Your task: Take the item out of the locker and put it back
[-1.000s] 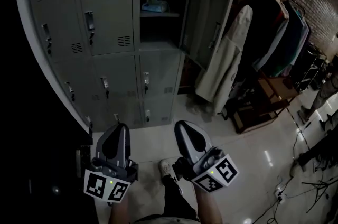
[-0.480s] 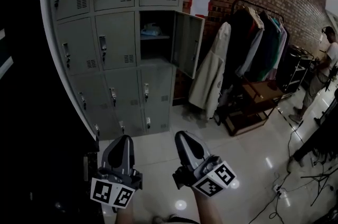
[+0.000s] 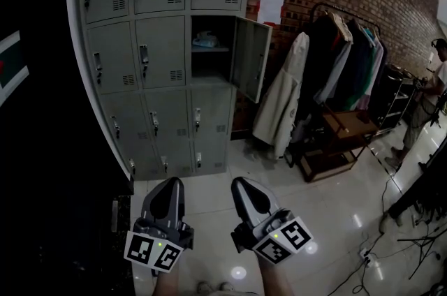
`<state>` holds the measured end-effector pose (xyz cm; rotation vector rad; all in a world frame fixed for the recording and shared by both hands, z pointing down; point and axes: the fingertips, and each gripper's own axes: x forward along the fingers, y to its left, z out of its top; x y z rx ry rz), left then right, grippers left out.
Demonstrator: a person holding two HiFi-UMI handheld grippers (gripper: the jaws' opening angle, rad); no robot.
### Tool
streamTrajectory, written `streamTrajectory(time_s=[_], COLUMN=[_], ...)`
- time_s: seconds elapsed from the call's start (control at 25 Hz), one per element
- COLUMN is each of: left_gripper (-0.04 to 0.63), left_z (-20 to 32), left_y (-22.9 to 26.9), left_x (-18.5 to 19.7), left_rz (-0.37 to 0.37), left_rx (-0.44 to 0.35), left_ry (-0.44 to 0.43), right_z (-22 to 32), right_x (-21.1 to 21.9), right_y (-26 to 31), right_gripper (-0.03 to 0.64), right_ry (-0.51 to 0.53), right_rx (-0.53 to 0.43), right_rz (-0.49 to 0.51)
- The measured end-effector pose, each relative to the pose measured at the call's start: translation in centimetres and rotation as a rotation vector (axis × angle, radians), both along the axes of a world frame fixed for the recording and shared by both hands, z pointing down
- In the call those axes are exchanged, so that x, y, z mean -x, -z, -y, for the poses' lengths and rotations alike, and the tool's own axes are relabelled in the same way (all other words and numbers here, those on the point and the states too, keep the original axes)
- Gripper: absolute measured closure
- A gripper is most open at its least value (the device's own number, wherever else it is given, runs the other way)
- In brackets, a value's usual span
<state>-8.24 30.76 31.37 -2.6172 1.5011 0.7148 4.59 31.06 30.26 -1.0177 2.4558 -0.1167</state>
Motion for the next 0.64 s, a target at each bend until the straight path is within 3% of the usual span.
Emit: streamTrajectory(time_s=[0.64], left_gripper=[0.591], left_z=[-0.3], left_y=[0.9], left_x=[-0.7], left_rz=[-0.006], left_rx=[-0.014], left_ry=[-0.014], right_z=[-0.7], right_x=[-1.0], right_y=[1.4], right_gripper=[0.615], right_ry=[-0.016], right_rx=[-0.039], right_rz=[0.009])
